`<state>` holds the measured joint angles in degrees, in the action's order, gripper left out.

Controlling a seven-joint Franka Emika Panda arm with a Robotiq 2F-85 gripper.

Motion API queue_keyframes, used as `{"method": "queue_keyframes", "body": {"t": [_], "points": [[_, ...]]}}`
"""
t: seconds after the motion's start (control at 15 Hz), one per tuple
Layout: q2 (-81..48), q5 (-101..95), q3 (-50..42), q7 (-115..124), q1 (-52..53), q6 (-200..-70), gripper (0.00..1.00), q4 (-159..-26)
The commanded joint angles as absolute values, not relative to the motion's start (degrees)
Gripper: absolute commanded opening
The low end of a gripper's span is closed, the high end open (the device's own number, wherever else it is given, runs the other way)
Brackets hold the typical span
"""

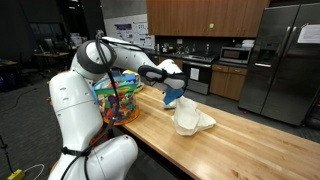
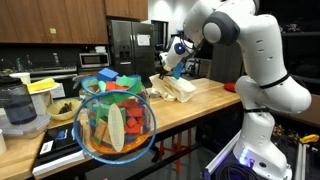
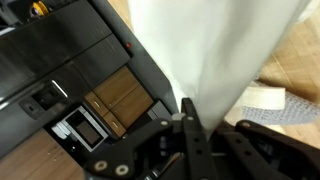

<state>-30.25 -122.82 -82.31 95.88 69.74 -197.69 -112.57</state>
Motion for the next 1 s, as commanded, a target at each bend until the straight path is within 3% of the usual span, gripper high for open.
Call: {"method": "queue_keyframes", "body": {"t": [0.0,0.4,0.93], "points": [[-38.31,-124.03,-80.75,97.65,72.95,-199.43,0.01,-106.78],[-43.27,-124.97,-81.19,95.39,79.42,-199.17,0.01,-103.05],[-44.66,-123.77,-81.24,96.66,66.61,-198.01,0.01,-110.68]]}}
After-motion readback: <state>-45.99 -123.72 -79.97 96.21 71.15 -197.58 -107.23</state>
